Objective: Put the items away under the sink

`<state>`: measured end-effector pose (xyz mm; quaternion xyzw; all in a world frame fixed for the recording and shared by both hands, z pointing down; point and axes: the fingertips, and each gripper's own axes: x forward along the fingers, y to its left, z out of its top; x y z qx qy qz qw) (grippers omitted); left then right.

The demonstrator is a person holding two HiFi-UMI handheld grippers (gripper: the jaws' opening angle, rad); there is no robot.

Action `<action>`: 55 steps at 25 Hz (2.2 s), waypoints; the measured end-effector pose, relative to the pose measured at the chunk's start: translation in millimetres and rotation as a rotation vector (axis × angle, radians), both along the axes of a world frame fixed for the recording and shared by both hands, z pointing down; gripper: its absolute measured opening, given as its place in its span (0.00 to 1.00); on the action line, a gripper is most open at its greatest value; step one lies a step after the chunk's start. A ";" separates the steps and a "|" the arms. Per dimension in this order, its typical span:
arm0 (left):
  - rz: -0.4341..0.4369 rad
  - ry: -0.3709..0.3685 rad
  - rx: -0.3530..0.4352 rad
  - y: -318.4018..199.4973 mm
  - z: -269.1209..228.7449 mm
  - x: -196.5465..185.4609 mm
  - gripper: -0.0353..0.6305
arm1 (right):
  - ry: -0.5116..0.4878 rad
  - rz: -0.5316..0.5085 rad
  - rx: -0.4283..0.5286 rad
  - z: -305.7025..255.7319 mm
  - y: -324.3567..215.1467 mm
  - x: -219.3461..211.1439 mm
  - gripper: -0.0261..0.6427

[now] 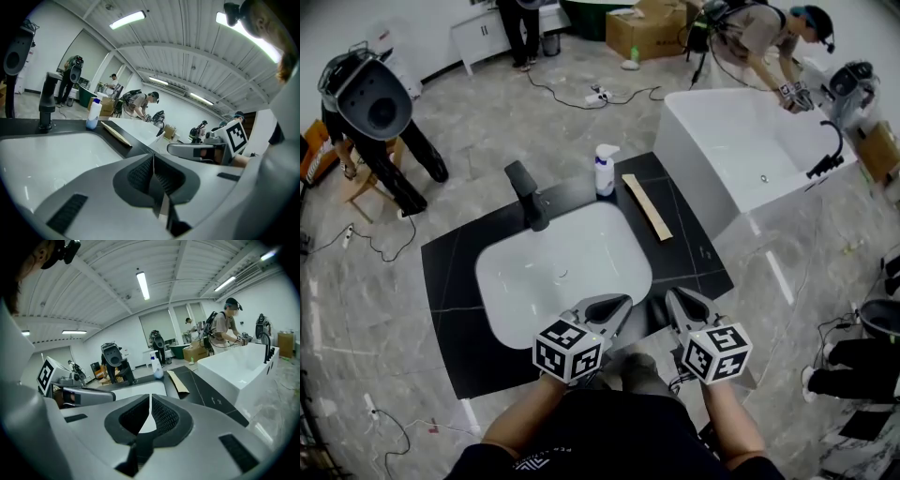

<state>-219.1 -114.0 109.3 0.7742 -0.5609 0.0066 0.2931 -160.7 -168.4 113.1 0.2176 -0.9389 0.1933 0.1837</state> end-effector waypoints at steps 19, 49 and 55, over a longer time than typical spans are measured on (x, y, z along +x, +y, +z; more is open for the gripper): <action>-0.135 -0.002 -0.069 -69.2 20.9 -19.3 0.07 | 0.017 -0.131 -0.038 16.3 -80.5 -29.9 0.10; -0.273 0.037 -0.154 -121.4 58.1 -61.0 0.07 | 0.248 -0.272 0.049 91.3 -155.3 -106.8 0.37; -0.278 0.035 -0.164 -119.6 61.8 -62.7 0.07 | 0.323 -0.280 0.059 109.3 -153.8 -110.1 0.37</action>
